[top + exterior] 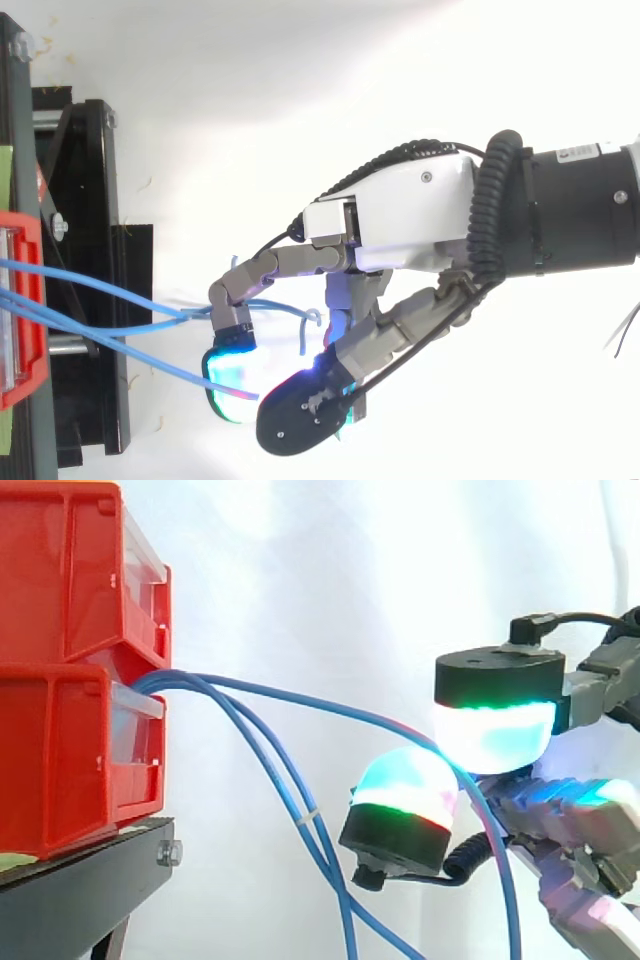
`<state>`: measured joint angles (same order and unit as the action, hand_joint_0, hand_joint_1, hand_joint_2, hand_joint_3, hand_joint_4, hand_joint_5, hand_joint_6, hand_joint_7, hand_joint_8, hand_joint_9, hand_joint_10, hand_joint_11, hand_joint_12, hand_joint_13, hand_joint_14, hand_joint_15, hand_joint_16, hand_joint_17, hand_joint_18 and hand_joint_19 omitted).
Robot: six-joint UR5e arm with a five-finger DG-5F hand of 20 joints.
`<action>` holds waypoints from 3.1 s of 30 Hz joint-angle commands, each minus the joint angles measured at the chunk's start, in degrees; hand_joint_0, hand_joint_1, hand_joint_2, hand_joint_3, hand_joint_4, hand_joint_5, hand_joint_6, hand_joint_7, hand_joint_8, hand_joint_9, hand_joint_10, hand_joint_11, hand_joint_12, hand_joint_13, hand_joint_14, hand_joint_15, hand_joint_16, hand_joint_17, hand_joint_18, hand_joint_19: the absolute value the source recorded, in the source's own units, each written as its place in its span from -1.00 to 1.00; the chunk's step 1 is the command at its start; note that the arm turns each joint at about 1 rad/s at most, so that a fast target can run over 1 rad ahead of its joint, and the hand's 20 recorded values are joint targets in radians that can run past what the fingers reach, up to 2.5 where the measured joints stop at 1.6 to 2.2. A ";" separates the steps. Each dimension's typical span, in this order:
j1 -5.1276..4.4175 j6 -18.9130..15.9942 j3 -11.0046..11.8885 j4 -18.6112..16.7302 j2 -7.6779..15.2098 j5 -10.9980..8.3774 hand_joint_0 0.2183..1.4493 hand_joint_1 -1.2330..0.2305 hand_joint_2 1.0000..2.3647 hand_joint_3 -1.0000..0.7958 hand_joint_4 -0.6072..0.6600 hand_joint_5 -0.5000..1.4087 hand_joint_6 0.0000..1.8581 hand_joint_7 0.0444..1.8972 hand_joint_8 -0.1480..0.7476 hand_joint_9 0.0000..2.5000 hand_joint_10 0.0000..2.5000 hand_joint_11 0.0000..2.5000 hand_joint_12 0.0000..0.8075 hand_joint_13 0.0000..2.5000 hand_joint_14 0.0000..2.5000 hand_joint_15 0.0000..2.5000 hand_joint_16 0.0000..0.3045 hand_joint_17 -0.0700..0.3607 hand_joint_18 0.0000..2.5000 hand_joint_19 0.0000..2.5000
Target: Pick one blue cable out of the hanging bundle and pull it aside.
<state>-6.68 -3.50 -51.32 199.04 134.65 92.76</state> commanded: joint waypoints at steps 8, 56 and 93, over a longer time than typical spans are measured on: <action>0.00 2.53 0.00 -0.23 -0.09 -0.04 -0.45 -0.08 -0.88 -0.08 -0.17 -0.36 -0.43 0.47 -0.23 0.06 -1.00 -0.96 -0.02 -0.22 -0.99 -0.69 -0.58 0.00 -0.22 -0.54; -0.62 5.25 -1.94 -3.13 -2.64 -0.04 -0.60 0.09 -1.00 -0.44 -0.25 -0.42 -0.25 0.07 -0.25 0.01 -1.00 -0.90 -0.12 -0.28 -0.99 -0.65 -0.64 -0.10 -0.34 -0.46; -0.97 3.58 -2.46 -3.57 -2.55 0.05 -0.74 0.07 -1.00 -0.44 -0.35 -0.39 -0.29 0.12 -0.27 0.14 -1.00 -0.92 -0.08 -0.18 -0.99 -0.67 -0.59 -0.03 -0.19 -0.52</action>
<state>-7.55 0.14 -53.49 195.54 132.10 92.81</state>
